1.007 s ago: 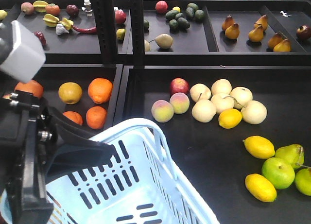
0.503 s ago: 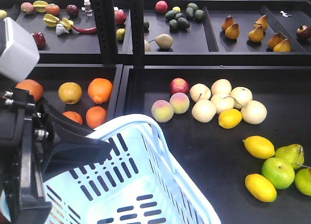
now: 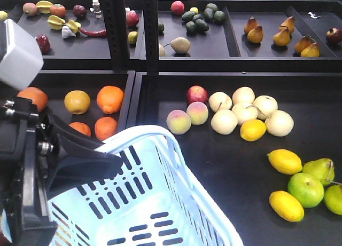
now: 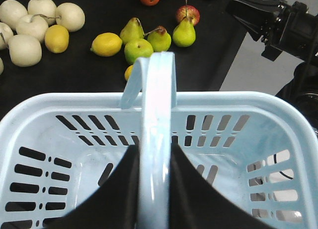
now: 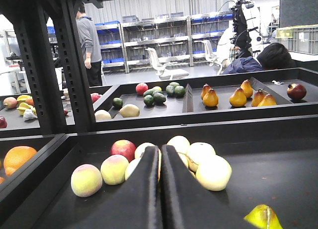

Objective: Pick three apples into basket with both arms
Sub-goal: 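Lift the basket by its handle with the left gripper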

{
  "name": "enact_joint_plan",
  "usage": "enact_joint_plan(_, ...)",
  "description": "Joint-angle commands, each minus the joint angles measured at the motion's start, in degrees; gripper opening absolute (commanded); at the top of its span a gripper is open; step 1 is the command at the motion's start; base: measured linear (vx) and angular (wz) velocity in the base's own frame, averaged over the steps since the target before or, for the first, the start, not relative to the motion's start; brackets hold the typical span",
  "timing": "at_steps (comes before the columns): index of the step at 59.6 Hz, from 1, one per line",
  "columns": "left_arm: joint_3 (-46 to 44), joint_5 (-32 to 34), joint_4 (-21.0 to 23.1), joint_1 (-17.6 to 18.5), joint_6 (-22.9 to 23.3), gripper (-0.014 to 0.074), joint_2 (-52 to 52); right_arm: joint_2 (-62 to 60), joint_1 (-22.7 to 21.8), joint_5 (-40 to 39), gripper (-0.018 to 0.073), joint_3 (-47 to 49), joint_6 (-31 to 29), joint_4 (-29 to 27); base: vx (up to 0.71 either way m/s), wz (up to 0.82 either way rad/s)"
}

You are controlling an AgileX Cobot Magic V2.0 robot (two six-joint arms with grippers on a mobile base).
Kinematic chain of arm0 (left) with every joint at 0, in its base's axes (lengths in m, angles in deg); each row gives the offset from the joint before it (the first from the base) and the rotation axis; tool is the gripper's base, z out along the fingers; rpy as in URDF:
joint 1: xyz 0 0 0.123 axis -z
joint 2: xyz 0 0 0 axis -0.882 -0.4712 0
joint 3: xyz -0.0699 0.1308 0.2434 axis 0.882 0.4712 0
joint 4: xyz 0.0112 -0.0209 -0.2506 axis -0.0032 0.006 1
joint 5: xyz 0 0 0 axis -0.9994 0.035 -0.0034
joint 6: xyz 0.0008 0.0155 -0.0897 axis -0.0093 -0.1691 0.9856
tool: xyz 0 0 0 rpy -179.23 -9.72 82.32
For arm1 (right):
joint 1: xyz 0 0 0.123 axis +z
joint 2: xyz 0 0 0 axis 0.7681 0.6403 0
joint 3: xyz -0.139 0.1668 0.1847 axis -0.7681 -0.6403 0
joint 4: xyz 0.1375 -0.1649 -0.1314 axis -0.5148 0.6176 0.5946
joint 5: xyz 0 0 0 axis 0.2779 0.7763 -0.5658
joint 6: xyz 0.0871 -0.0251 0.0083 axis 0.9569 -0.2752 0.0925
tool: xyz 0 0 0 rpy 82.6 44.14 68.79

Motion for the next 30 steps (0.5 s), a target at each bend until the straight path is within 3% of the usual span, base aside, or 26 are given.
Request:
enact_joint_plan(1,-1.56,4.19,2.85,0.38,0.71,-0.0006,1.03,-0.65,-0.21,-3.99,-0.0004,-0.82,-0.29,0.09,0.00,0.00)
enact_joint_plan(30,-1.56,4.19,2.85,0.38,0.71,-0.0006,1.03,-0.65,-0.21,-3.99,-0.0004,-0.82,-0.29,0.09,0.00,0.00)
